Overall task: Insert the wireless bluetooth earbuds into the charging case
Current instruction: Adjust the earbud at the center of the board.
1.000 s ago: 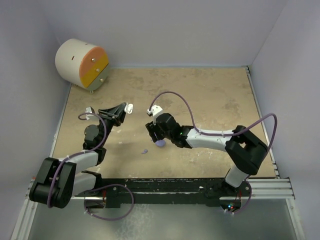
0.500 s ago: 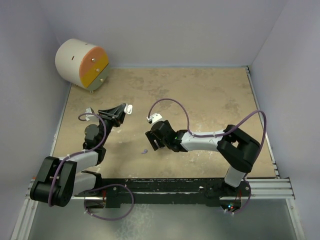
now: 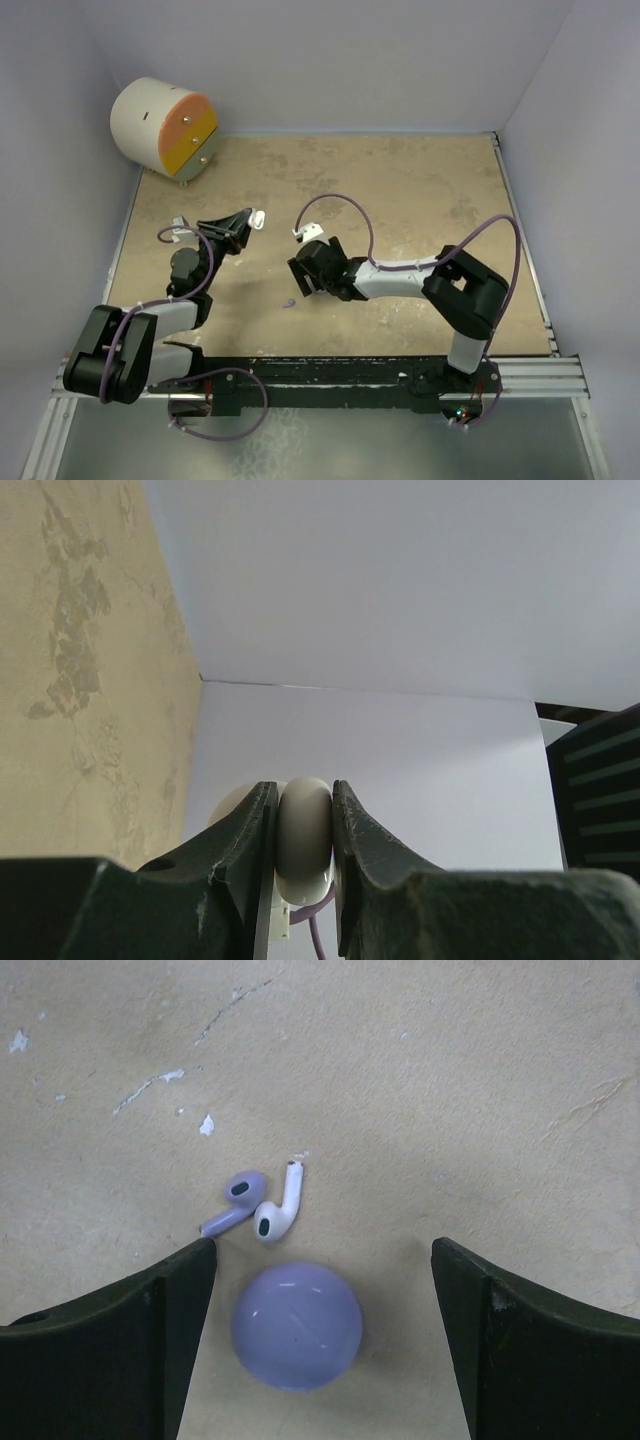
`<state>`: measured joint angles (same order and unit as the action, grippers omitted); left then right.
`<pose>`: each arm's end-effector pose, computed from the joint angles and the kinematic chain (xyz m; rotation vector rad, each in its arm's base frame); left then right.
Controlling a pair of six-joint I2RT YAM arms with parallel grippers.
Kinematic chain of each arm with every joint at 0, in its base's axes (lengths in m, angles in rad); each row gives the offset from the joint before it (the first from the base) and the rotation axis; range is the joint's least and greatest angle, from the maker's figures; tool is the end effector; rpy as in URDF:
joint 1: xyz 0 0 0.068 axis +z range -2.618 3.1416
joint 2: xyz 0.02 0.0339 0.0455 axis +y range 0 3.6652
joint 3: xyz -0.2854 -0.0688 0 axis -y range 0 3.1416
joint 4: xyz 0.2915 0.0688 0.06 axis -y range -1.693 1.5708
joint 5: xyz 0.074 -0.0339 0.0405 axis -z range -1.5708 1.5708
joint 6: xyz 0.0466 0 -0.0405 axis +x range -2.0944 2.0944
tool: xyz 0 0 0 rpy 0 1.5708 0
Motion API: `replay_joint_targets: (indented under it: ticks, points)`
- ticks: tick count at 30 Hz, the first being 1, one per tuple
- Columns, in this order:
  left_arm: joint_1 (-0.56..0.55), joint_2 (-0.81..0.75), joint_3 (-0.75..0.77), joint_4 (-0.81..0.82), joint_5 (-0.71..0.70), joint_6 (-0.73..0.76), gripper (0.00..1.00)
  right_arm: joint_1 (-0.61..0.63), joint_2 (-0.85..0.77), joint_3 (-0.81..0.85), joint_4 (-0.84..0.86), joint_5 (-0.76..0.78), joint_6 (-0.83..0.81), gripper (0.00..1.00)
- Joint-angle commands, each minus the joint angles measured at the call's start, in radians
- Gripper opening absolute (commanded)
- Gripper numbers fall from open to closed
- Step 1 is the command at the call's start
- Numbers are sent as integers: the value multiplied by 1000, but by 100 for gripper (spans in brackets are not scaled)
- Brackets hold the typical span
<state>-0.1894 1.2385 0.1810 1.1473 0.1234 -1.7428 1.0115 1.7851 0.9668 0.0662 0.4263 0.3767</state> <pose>0.2367 -0.0512 0.1696 -1.1199 1.3050 -1.6046 0.2332 0.3362 0.1410 -0.5002 2.1978 0.2495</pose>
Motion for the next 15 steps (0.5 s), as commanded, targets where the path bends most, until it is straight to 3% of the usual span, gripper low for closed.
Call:
replay_joint_targets:
  ticks: [1,15]
  points:
    - [17,14,-14,94,16,4,0,-37,27,41,-31,68,11,90]
    - [34,49,-22,138,33,-9,0,-186,18,46,32,66,-61,91]
